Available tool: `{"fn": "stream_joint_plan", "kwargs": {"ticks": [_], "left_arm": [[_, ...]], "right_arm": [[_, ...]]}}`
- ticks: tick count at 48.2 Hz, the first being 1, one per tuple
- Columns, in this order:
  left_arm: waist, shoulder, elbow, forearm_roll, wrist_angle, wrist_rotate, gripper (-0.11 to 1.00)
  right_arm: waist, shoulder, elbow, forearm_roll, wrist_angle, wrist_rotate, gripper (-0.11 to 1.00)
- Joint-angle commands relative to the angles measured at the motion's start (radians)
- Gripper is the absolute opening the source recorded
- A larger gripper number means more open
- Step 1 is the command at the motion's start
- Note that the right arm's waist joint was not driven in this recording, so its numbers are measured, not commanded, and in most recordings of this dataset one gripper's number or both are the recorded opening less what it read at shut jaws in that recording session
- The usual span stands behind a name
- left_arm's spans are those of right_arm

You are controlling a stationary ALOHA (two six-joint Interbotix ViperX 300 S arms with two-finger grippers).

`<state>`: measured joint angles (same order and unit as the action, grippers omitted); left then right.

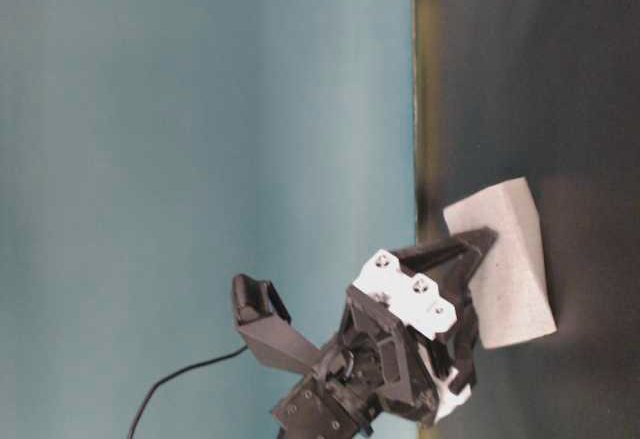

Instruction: Push the sponge with the left arm to wipe the table.

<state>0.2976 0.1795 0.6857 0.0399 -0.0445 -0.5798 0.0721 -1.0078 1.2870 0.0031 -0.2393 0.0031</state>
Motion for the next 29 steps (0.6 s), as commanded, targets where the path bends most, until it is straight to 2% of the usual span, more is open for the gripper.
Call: {"fn": "stream_joint_plan", "kwargs": {"ticks": [1,8,18,29], "left_arm": [[-0.037,-0.014,0.018,0.003,0.012,-0.005,0.71],[-0.063,-0.026,0.020,0.005,0.071,-0.002,0.71],[-0.080,-0.043,0.006,0.005,0.130,0.017,0.64],[-0.160,-0.101,0.020,0.005,0.267,0.014,0.58]], "right_arm": [[0.000,0.005,-0.005,0.002,-0.006,-0.005,0.00],[0.000,0.005,-0.005,0.002,-0.006,-0.006,0.00],[0.000,0.005,-0.002,0.002,-0.006,-0.008,0.00],[0.000,0.002,0.006,0.002,-0.005,-0.008,0.00]]}}
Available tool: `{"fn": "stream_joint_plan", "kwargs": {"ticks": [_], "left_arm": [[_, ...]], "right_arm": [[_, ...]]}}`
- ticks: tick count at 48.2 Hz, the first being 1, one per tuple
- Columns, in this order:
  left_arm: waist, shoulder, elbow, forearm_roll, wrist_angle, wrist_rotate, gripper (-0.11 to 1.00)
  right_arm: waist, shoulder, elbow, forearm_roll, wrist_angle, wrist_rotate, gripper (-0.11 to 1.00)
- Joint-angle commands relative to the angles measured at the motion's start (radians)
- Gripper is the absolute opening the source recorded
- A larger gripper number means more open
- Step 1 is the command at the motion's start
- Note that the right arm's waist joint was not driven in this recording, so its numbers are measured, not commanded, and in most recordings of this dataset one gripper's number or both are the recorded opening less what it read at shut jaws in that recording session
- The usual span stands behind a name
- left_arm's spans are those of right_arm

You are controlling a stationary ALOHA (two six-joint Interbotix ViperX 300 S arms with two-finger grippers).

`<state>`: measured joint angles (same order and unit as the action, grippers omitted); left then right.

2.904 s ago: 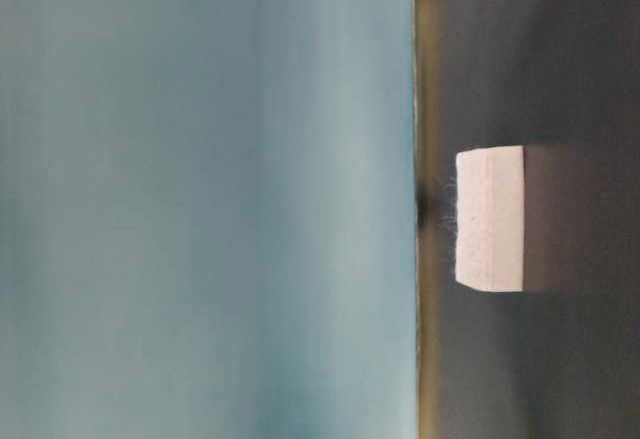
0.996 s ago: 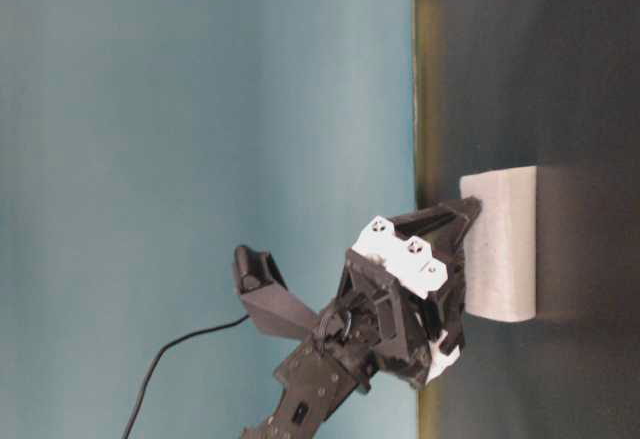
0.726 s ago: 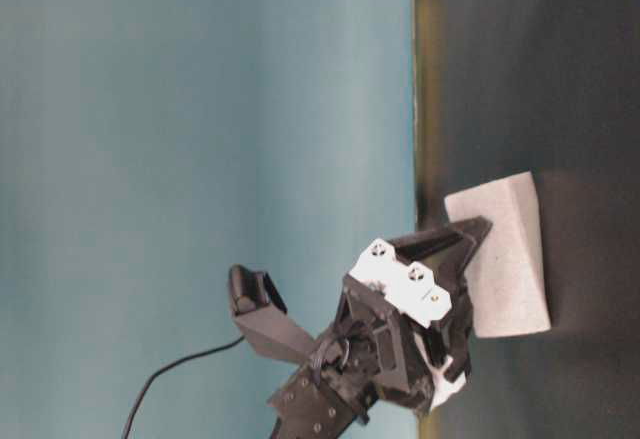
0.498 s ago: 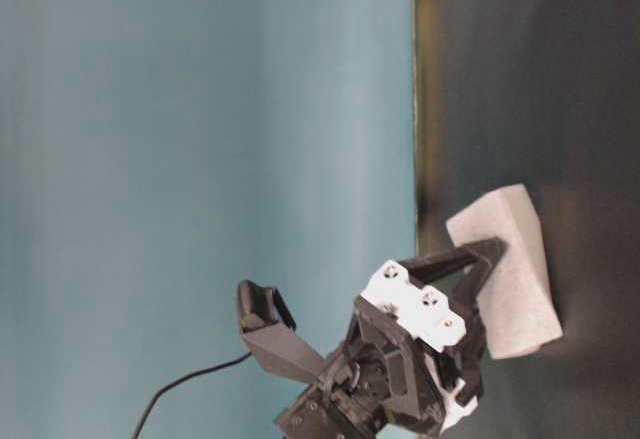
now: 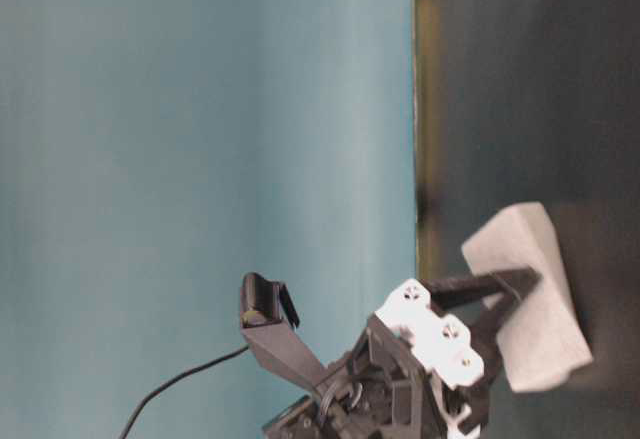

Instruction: Push the sponge with the left arm to wipe the table.

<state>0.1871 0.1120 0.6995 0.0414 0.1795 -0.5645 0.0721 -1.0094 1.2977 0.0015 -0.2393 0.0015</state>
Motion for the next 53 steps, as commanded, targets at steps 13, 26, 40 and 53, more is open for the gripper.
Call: {"fn": "stream_joint_plan", "kwargs": {"ticks": [13,26,40,53], "left_arm": [[-0.160,-0.084,0.057,0.003,0.061,-0.069,0.57],[-0.327,-0.133,0.149,0.003,0.041,-0.155,0.57],[-0.525,-0.199,0.219,0.003,0.018,-0.304,0.56],[-0.684,-0.193,0.215,0.003,-0.029,-0.376,0.56]], "right_arm": [[0.000,-0.014,0.006,0.003,-0.005,-0.008,0.00],[0.000,-0.035,0.017,0.003,-0.005,-0.006,0.00],[0.000,-0.041,0.025,0.003,-0.005,0.003,0.00],[0.000,-0.054,0.023,0.003,-0.008,0.005,0.00]]}}
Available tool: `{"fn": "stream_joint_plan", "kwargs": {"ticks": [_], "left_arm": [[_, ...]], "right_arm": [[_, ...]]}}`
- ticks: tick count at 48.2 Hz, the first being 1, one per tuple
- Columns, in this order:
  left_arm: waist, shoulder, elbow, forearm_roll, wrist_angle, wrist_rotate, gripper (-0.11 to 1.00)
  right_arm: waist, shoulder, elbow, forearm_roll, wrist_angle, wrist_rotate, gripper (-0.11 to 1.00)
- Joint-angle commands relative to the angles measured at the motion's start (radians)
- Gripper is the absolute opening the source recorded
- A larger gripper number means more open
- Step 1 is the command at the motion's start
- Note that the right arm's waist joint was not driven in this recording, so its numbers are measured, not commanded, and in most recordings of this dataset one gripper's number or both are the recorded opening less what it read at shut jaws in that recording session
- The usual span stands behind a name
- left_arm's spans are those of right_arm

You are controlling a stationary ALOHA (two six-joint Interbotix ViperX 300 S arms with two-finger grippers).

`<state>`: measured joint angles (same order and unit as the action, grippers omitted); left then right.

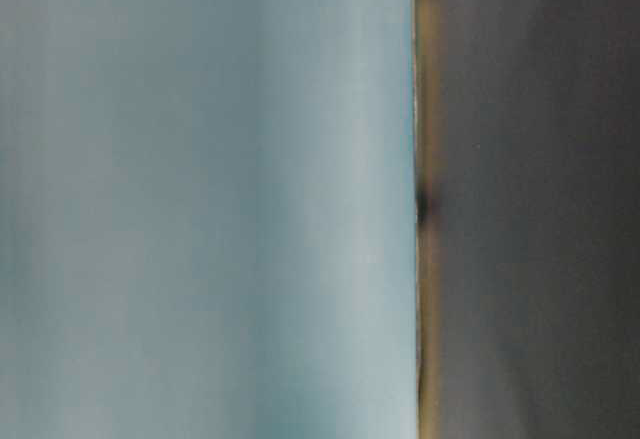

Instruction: Push the sponge with the left arm to wipe the table.

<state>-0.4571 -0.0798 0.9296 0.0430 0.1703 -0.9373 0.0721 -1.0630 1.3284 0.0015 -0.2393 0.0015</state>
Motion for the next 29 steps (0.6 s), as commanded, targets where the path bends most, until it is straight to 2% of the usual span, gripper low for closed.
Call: {"fn": "stream_joint_plan", "kwargs": {"ticks": [1,15,24,29], "left_arm": [[-0.043,-0.002,-0.017,0.002,-0.023,-0.002,0.56],[0.000,-0.012,-0.011,0.003,-0.023,0.014,0.62],[0.021,-0.077,-0.011,0.003,-0.023,0.051,0.81],[0.041,-0.146,-0.009,0.003,-0.018,0.078,0.86]], "right_arm": [[0.000,-0.002,-0.008,0.003,-0.009,0.005,0.00],[0.000,-0.009,-0.006,0.003,-0.005,0.005,0.00],[0.000,-0.011,-0.006,0.003,-0.006,0.008,0.00],[0.000,-0.017,-0.006,0.003,-0.005,0.008,0.00]]}}
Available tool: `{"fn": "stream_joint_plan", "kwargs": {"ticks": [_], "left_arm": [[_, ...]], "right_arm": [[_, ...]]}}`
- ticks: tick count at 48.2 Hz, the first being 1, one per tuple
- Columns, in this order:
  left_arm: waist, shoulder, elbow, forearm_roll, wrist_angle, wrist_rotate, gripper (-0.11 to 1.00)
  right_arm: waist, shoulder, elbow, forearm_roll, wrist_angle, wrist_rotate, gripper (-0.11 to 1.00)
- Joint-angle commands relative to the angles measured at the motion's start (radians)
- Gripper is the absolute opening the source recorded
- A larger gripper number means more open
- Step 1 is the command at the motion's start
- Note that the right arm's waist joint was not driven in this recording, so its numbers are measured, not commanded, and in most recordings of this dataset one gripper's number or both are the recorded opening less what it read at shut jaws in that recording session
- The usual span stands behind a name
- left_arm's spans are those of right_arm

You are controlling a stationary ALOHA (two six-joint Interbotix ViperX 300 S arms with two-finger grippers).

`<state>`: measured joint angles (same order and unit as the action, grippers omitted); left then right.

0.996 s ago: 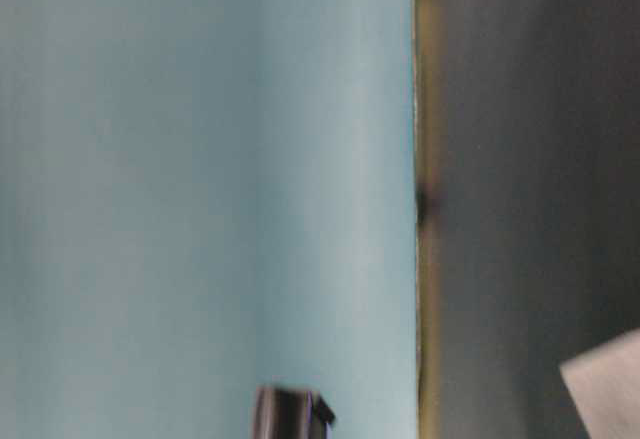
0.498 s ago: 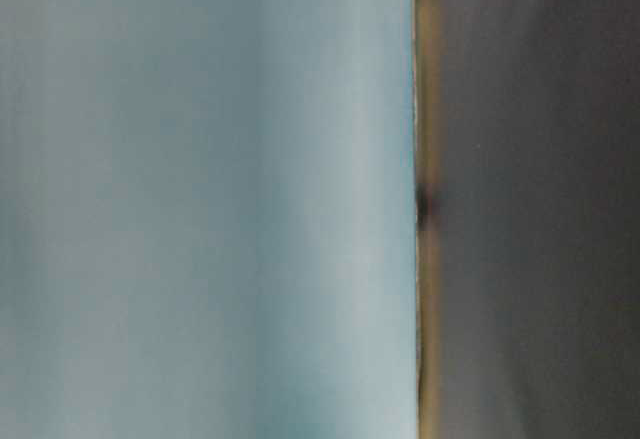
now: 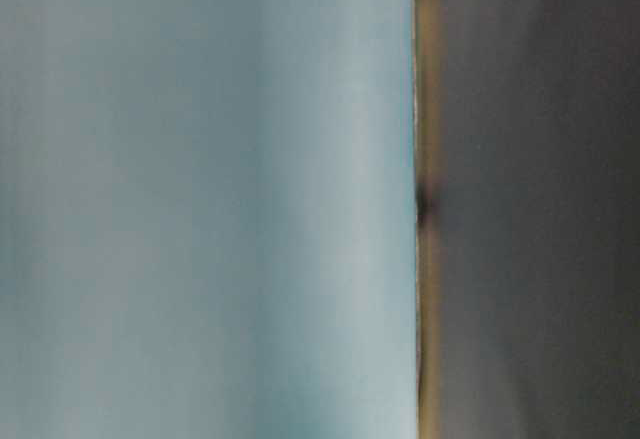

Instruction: Push the sponge with the left arm to wipe the table.

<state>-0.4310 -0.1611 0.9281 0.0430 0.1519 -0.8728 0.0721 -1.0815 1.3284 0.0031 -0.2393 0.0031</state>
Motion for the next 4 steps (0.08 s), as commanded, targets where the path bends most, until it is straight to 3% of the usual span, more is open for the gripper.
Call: {"fn": "stream_joint_plan", "kwargs": {"ticks": [1,4], "left_arm": [[0.020,-0.078,-0.006,0.003,0.002,0.021,0.86],[0.021,-0.126,-0.002,0.003,0.012,0.046,0.86]], "right_arm": [[0.000,0.000,-0.006,0.002,-0.005,0.006,0.00],[0.000,-0.005,-0.005,0.002,-0.005,0.006,0.00]]}}
